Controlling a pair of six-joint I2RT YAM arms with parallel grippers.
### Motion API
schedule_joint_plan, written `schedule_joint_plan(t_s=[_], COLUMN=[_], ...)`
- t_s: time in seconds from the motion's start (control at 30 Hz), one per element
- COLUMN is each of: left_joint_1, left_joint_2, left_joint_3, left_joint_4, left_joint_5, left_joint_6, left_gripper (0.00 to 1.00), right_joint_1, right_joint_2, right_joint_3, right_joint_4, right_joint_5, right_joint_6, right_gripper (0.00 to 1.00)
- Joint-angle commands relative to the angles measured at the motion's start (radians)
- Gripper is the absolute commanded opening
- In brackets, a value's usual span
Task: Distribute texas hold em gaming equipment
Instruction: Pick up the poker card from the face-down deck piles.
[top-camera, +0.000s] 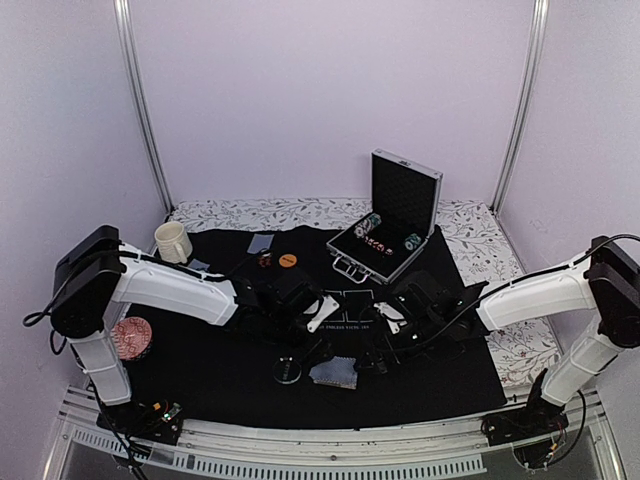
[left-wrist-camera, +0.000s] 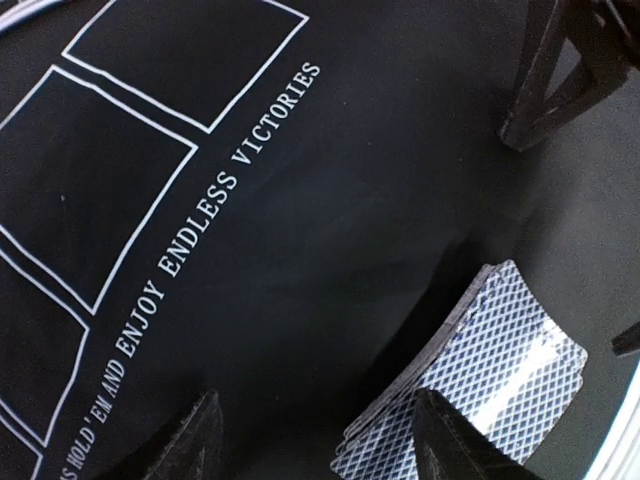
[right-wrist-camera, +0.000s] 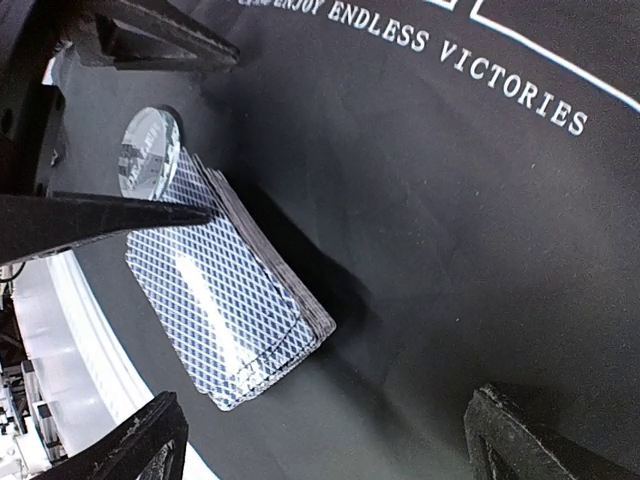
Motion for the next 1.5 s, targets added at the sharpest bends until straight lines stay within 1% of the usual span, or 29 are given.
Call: schedule_joint_plan(t_s=[0.0, 0.2, 0.57, 0.67, 0.8, 0.93, 1.07, 1.13, 1.2, 1.23, 1.3, 1.47], left_joint_1=[-0.030, -0.038, -0.037, -0.038, -0.038, -0.025, 0.015, 0.036, 0.048, 0.053, 0.060, 0.086], left_joint_2=[-0.020, -0.003, -0.063, -0.080, -0.105, -0.144, -0.168, -0.171, -0.173, -0.174, -0.177, -0.162], left_joint_3=[-0.033, -0.052, -0.103, -0.101, -0.086, -0.105, -0.143, -0.159, -0.165, -0.168, -0.177, -0.194], left_joint_4=[0.003, -0.037, -0.078, -0.072, -0.052, -0.039, -0.050, -0.050, -0.047, -0.042, -0.027, 0.011], left_joint_5=[-0.022, -0.067, -0.094, -0.092, -0.057, -0.011, 0.045, 0.093, 0.137, 0.152, 0.178, 0.219], left_joint_6=[-0.053, -0.059, -0.074, -0.079, -0.085, -0.095, -0.136, -0.165, -0.183, -0.190, -0.201, -0.226], left_gripper=[0.69, 0.70, 0.70, 0.73, 0.82, 0.83, 0.76, 0.70, 0.61, 0.59, 0.57, 0.56], right_joint_1=[0.015, 0.018, 0.018, 0.017, 0.019, 0.020, 0.019, 0.019, 0.019, 0.021, 0.025, 0.050], right_joint_2=[0.013, 0.023, 0.020, 0.024, 0.028, 0.027, 0.031, 0.033, 0.033, 0.033, 0.035, 0.088], right_joint_3=[0.030, 0.033, 0.043, 0.046, 0.054, 0.055, 0.056, 0.057, 0.058, 0.058, 0.058, 0.075], right_joint_4=[-0.011, -0.010, -0.029, -0.030, -0.037, -0.040, -0.037, -0.030, -0.021, -0.017, -0.007, 0.006], right_joint_5=[0.037, 0.040, 0.054, 0.054, 0.054, 0.054, 0.051, 0.043, 0.030, 0.025, 0.020, 0.023], right_joint_6=[0.002, 0.000, -0.019, -0.022, -0.028, -0.031, -0.031, -0.031, -0.027, -0.026, -0.020, -0.009], right_gripper=[0.99, 0.99, 0.99, 0.99, 0.99, 0.99, 0.99, 0.99, 1.00, 0.99, 0.99, 0.93])
